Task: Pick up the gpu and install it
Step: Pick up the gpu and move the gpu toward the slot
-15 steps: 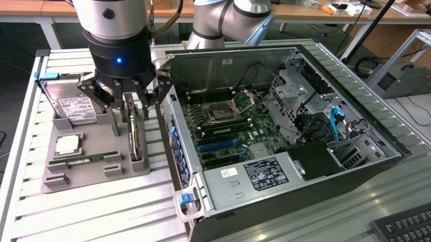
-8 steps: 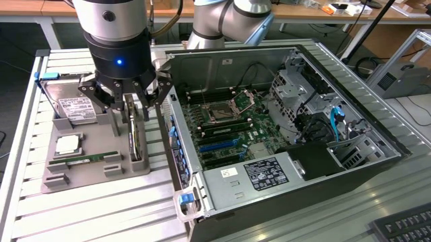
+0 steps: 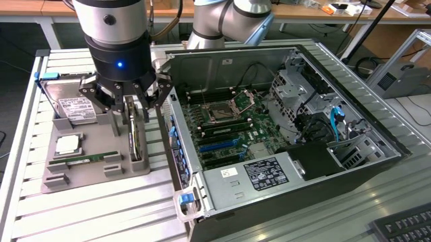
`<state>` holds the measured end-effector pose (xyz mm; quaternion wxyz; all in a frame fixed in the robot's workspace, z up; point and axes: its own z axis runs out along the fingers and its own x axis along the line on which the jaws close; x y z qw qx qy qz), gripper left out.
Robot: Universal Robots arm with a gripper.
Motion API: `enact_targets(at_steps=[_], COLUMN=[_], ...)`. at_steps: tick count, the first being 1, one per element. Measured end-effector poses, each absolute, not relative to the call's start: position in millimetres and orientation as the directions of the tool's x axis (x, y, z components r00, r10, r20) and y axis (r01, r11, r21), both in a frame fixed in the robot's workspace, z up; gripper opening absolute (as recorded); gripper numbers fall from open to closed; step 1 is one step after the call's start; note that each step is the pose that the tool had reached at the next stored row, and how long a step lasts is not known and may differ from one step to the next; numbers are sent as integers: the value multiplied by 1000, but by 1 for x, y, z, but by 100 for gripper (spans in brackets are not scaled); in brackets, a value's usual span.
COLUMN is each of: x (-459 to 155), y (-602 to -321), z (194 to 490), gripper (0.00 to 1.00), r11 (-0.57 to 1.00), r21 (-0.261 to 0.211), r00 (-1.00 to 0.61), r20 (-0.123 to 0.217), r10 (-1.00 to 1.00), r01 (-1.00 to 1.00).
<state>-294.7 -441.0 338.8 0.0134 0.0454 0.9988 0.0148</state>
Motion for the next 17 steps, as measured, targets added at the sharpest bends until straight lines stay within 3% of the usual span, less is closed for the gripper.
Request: enact_targets(at_steps=[17], x=[-295], y=[-441], z=[334], gripper=[42], r11=[995], r21=[31], r00=[-995], r20=[-25], r10=[91], r01=[91])
